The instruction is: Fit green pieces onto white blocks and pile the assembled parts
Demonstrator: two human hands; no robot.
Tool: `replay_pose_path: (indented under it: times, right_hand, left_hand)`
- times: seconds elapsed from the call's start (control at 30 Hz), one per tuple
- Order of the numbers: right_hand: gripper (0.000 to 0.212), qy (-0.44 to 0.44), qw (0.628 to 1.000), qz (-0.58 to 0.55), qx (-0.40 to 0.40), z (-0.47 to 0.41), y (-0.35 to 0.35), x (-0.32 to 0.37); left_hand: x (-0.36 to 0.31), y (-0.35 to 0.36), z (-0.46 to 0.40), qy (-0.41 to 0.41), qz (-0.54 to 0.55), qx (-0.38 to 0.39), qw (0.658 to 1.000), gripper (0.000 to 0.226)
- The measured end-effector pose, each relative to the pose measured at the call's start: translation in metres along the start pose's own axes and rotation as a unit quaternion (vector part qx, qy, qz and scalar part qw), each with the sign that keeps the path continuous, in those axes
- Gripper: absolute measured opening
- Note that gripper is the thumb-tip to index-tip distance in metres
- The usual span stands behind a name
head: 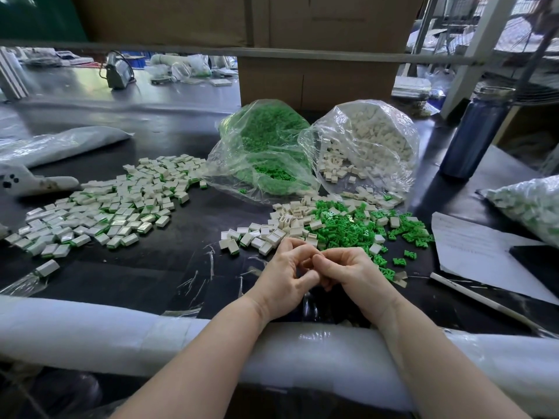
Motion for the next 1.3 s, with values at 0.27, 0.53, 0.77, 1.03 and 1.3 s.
replay_pose_path:
  times: [0.27, 0.53, 0.77, 1.03, 1.3]
  right_hand:
    - [0.018, 0.008, 1.0, -0.016, -0.003, 0.0022, -0.0014, -0.001]
    - [0.019, 0.0, 0.999, -0.034, 0.001, 0.0016, 0.0009, 0.002]
    - [0.018, 0.007, 1.0, -0.029, 0.007, 0.0022, 0.0009, 0.0002]
    - [0.017, 0.008, 0.999, -0.038, 0.006, 0.0019, 0.0003, -0.0009]
    - [0.018, 0.007, 0.999, -0.053, 0.001, 0.0015, -0.0005, -0.0018]
  left_hand:
    - [-0.0004, 0.0022, -0.0008, 0.008, -0.023, 0.006, 1.0, 0.028]
    - [0.0002, 0.0034, -0.0008, 0.004, -0.012, 0.007, 1.0, 0.024]
    - [-0.003, 0.0034, -0.0009, 0.024, -0.046, 0.009, 0.999, 0.02]
    - [-0.0015, 0.0043, -0.0009, 0.017, -0.056, 0.013, 0.998, 0.016]
    - [-0.0009, 0.0048, -0.0002, 0.009, -0.058, 0.017, 0.998, 0.017]
Point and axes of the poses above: each hand's wrist, its own z-axis away from the middle knuckle, its own y-axis out of the palm, x = y × z, the point moved 9 cm from there along -z, towards the middle knuckle, and after that the axes turned 11 degrees about z, right-handed, at the moved point
